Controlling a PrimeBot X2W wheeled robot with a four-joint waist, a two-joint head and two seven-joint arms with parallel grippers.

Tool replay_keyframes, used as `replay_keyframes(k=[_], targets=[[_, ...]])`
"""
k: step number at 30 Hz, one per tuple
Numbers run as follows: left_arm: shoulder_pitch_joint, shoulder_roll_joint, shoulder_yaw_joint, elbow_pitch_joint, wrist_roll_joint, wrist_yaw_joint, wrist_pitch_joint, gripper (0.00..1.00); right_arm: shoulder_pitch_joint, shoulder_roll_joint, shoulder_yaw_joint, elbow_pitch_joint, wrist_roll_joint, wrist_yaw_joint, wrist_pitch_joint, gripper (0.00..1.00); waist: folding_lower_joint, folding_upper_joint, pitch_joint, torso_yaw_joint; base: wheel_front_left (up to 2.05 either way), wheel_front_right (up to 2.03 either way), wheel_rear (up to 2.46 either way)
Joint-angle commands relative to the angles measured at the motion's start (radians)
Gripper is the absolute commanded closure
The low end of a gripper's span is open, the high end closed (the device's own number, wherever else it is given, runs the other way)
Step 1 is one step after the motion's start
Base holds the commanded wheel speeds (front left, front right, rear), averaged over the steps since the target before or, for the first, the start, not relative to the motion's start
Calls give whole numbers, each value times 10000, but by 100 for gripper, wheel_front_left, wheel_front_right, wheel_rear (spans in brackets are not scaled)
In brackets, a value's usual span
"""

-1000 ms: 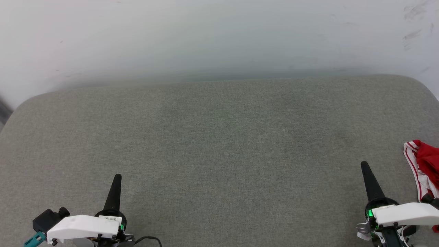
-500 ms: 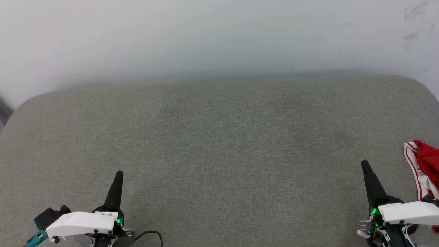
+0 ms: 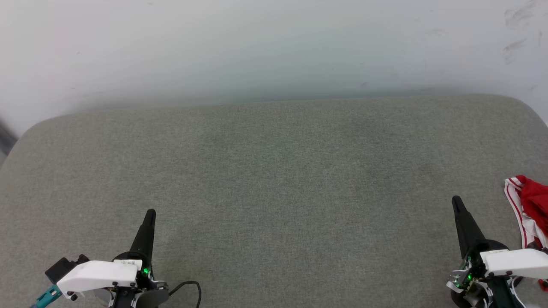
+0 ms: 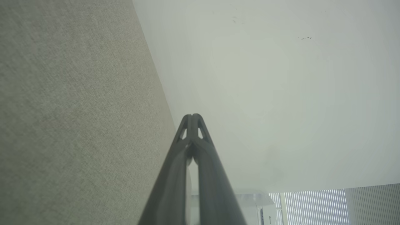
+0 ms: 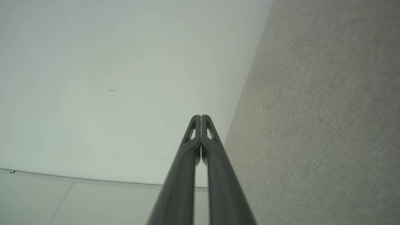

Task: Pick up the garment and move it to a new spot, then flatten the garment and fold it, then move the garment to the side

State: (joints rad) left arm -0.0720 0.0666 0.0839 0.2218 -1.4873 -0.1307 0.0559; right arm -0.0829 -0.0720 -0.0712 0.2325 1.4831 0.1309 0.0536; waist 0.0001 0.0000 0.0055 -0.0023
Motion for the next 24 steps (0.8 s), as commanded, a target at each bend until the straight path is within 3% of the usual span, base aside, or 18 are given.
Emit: replay_keyframes(k=[1, 24], targets=[[-199, 40, 39, 9, -151, 0, 45, 100, -167, -16, -22, 6, 185, -2, 39, 100, -1, 0, -1, 1, 0, 0, 0], [-387, -2, 97, 248, -1424, 1, 444, 100, -277, 38, -183, 120, 1518, -3, 427, 100, -1, 0, -24, 23, 0, 0, 0]])
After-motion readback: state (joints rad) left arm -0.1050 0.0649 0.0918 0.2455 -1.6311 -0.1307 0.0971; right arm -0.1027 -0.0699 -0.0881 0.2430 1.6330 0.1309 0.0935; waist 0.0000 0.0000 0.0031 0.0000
